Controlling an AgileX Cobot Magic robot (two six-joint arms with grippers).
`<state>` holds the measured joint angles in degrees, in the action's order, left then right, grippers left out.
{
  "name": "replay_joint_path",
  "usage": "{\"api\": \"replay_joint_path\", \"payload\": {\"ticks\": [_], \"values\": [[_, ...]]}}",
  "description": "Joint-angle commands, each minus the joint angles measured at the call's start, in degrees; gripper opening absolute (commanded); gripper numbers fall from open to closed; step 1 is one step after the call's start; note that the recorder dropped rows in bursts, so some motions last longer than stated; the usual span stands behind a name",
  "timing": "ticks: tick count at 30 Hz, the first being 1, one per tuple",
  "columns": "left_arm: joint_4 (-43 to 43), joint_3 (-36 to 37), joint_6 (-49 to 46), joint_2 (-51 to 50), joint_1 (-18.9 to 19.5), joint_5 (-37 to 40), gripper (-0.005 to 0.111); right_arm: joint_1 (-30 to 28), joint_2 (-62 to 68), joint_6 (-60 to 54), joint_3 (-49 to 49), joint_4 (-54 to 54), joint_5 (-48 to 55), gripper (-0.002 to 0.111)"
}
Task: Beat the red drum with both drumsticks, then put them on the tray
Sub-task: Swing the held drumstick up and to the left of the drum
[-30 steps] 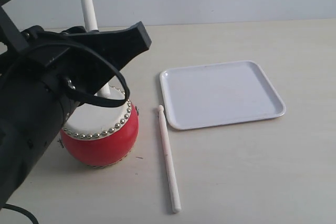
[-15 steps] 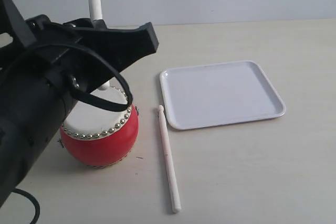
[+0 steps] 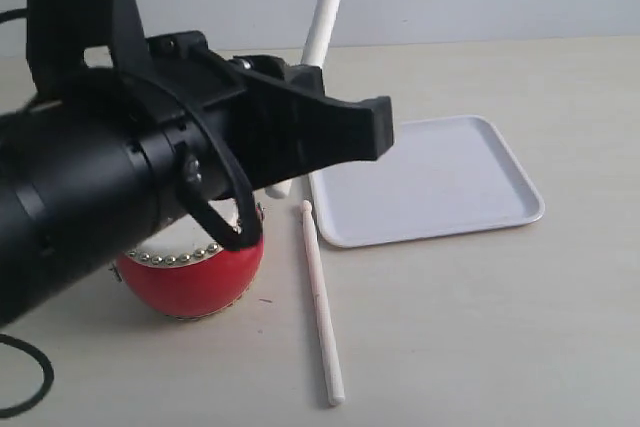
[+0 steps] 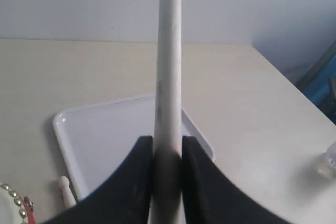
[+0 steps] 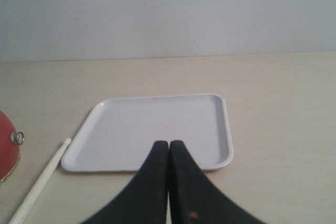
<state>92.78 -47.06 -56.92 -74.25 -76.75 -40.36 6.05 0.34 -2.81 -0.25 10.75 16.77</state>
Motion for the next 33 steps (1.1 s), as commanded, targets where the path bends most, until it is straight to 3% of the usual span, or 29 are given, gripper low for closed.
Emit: {"api": "replay_joint_path", "payload": {"ticks": [1, 5, 7, 17, 22, 30, 33], "values": [[-0.8, -0.3, -7.4, 3.7, 5.6, 9.8, 0.000, -0.4, -0.3, -0.1, 0.2, -0.1, -0.3, 0.000], [-0.8, -0.3, -11.0, 6.7, 11.6, 20.5, 0.000, -0.4, -0.3, -0.1, 0.2, -0.1, -0.3, 0.000], [-0.8, -0.3, -12.2, 7.9, 13.5, 22.3, 0.000, -0.4, -0.3, -0.1, 0.2, -0.1, -0.3, 0.000], [-1.5, -0.3, -13.9, 7.7, 13.5, 22.5, 0.000, -0.4, -0.3, -0.1, 0.2, -0.1, -0.3, 0.000], [-12.7, -0.1, -9.6, 7.7, 13.5, 25.7, 0.000, -0.4, -0.3, -0.1, 0.2, -0.1, -0.3, 0.000], [-14.8, -0.3, -6.3, 7.8, 15.0, 30.8, 0.000, -0.4, -0.3, -0.1, 0.2, -0.1, -0.3, 0.000], [-22.8, -0.3, 0.9, 7.8, 15.0, 31.9, 0.000, -0.4, -0.3, -0.1, 0.2, -0.1, -0.3, 0.000]]}}
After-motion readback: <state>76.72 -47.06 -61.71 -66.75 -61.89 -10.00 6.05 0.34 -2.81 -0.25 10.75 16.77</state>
